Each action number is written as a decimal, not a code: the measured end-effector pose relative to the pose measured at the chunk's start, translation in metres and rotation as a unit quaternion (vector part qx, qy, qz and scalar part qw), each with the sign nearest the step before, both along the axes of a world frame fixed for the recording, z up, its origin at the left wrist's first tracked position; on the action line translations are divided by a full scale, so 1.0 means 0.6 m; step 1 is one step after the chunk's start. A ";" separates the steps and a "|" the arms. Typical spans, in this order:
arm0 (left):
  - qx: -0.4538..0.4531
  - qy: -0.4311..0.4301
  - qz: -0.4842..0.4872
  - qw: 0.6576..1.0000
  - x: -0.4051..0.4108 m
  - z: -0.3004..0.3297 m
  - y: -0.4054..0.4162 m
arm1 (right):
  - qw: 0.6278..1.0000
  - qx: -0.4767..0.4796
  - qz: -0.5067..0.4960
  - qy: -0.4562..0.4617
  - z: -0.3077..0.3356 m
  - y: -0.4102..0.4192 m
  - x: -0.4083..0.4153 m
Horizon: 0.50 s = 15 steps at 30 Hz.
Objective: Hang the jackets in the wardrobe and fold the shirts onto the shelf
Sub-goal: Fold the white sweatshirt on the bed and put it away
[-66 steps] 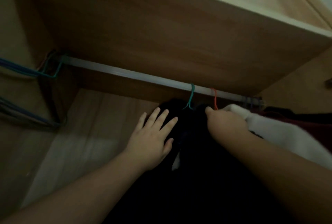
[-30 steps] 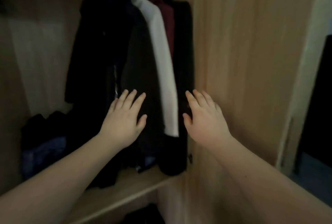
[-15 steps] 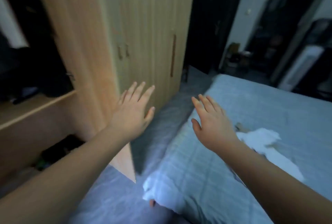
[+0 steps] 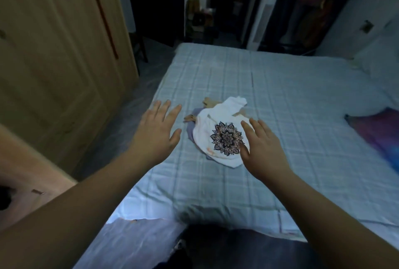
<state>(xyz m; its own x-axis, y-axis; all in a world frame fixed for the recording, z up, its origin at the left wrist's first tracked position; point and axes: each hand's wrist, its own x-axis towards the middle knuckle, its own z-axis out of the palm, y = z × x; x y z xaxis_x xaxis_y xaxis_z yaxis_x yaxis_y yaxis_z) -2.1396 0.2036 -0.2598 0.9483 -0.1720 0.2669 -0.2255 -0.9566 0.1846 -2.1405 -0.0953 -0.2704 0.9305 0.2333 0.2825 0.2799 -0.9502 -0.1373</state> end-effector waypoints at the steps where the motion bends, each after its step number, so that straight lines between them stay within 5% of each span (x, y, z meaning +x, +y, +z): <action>1: -0.003 0.005 -0.006 1.000 0.014 -0.012 -0.010 | 1.000 -0.004 -0.008 0.009 -0.012 -0.013 0.005; 15: -0.054 0.151 -0.010 0.987 0.318 -0.250 -0.024 | 0.985 -0.035 -0.061 0.156 -0.195 -0.023 0.245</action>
<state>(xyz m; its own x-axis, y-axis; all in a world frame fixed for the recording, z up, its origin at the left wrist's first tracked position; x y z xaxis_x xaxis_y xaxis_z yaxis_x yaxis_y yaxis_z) -1.9486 0.1895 -0.4096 0.9839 -0.1783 -0.0092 -0.1642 -0.9237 0.3461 -1.9932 -0.1092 -0.3872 0.9916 0.1241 -0.0355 0.1184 -0.9842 -0.1313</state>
